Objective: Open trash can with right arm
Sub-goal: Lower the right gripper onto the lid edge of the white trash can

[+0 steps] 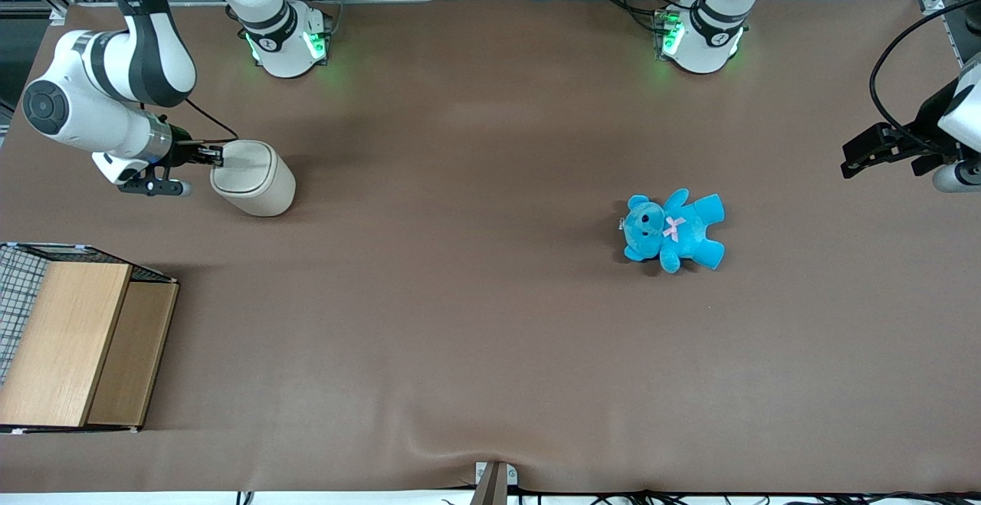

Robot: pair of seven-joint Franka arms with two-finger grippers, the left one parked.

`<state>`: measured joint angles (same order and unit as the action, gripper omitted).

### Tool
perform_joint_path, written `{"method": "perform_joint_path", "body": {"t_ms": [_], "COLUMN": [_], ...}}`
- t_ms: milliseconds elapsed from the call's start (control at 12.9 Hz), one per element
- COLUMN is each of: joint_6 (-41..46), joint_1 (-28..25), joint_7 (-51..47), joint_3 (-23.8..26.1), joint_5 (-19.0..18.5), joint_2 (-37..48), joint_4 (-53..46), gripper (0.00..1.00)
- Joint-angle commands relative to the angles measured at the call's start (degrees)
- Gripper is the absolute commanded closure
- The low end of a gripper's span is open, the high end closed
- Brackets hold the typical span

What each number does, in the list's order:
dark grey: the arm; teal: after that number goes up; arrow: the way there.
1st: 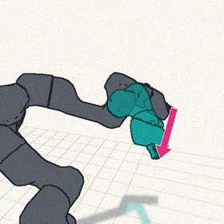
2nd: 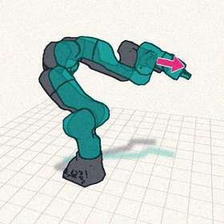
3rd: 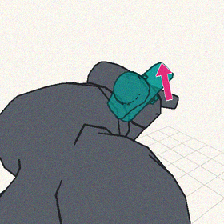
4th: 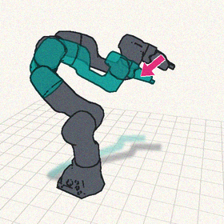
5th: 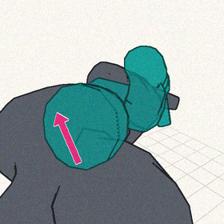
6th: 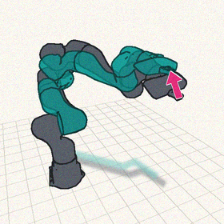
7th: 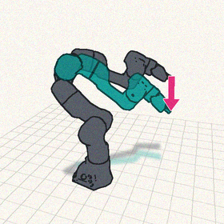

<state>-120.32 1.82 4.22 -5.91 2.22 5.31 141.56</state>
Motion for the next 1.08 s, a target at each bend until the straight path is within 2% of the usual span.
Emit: {"method": "perform_joint_path", "body": {"t_ms": [0, 465, 1006], "joint_6": [-1.9, -2.7, 7.9], "joint_1": [0.7, 0.5, -0.3], "joint_7": [1.2, 1.2, 0.1], "joint_3": [0.3, 0.3, 0.7], "joint_5": [0.9, 1.6, 2.3], "joint_2": [-0.7, -2.1, 0.0], "joint_4": [0.8, 0.8, -4.4], "gripper": [1.00, 1.00, 1.00]}}
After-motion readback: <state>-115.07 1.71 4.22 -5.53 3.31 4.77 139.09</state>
